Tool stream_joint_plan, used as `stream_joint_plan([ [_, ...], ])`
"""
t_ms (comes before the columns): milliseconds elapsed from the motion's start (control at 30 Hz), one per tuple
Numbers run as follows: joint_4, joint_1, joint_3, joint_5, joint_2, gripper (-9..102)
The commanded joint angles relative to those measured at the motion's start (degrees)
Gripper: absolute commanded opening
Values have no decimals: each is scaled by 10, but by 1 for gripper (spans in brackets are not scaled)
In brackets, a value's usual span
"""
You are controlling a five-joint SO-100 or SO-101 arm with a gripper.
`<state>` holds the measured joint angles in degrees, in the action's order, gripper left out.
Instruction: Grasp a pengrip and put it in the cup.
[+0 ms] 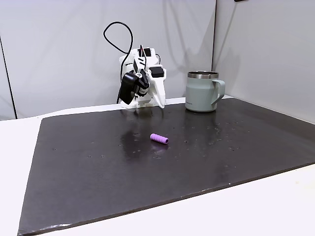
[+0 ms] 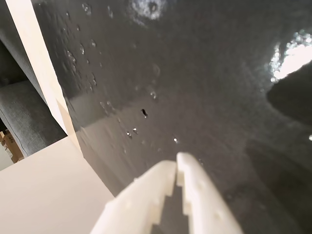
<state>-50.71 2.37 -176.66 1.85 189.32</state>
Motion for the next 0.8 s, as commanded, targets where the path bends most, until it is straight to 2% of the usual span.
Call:
stream_joint_plan([
  [0,-1,5,13,-2,7,0],
  [100,11,7,11,9,7,0],
  [233,22,13,32,115,7,0],
  [567,-111,77,235,220,6,0],
  [767,-128,92,345,303,-33,0],
])
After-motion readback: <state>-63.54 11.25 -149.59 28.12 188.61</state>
